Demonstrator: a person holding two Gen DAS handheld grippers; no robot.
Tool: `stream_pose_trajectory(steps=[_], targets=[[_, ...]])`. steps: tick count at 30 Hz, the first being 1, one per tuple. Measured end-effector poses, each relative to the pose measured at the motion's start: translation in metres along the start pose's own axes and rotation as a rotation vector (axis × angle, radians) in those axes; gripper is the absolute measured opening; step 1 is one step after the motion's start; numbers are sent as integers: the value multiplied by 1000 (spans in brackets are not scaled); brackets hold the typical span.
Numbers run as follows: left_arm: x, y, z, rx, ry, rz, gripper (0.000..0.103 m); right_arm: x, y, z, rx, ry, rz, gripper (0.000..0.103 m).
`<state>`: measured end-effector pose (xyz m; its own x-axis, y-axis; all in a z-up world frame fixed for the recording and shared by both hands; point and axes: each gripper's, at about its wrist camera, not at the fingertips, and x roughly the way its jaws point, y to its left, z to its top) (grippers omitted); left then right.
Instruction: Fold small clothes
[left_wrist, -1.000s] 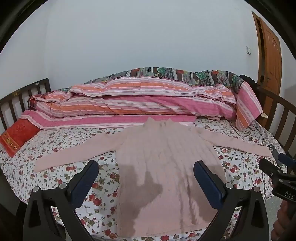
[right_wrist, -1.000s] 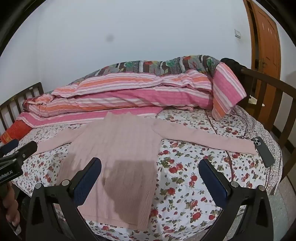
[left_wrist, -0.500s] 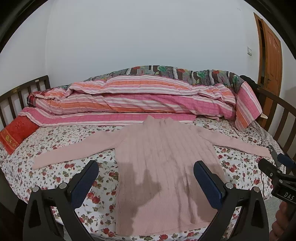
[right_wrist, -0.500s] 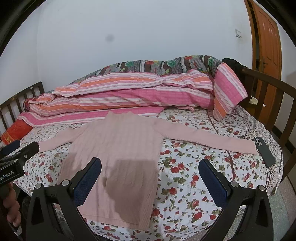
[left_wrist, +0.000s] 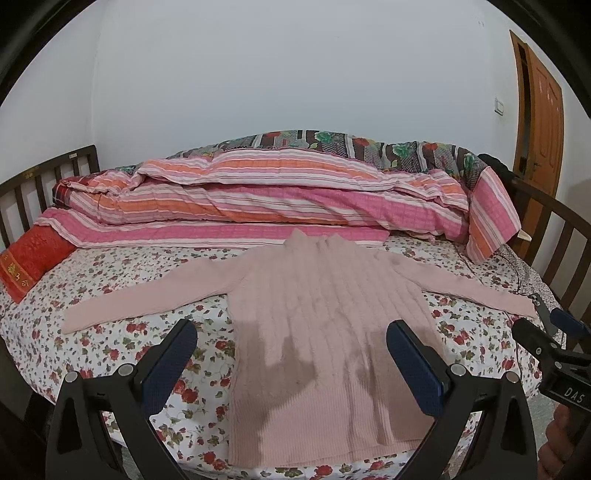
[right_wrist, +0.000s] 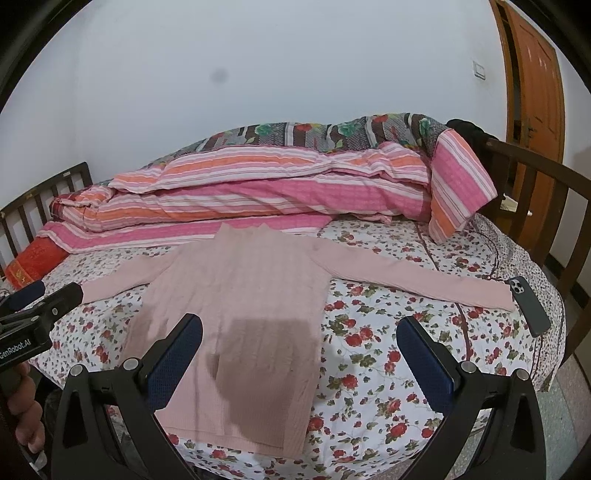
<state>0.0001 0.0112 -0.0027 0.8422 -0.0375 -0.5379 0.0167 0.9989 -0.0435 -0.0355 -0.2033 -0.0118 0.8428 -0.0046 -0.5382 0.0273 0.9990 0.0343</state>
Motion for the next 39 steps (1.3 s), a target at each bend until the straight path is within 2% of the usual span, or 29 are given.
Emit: stream_pose_trajectory(steps=[39], targets=[[-1, -1, -2, -3, -1, -2, 103, 0, 9, 0, -16, -2, 9, 103]])
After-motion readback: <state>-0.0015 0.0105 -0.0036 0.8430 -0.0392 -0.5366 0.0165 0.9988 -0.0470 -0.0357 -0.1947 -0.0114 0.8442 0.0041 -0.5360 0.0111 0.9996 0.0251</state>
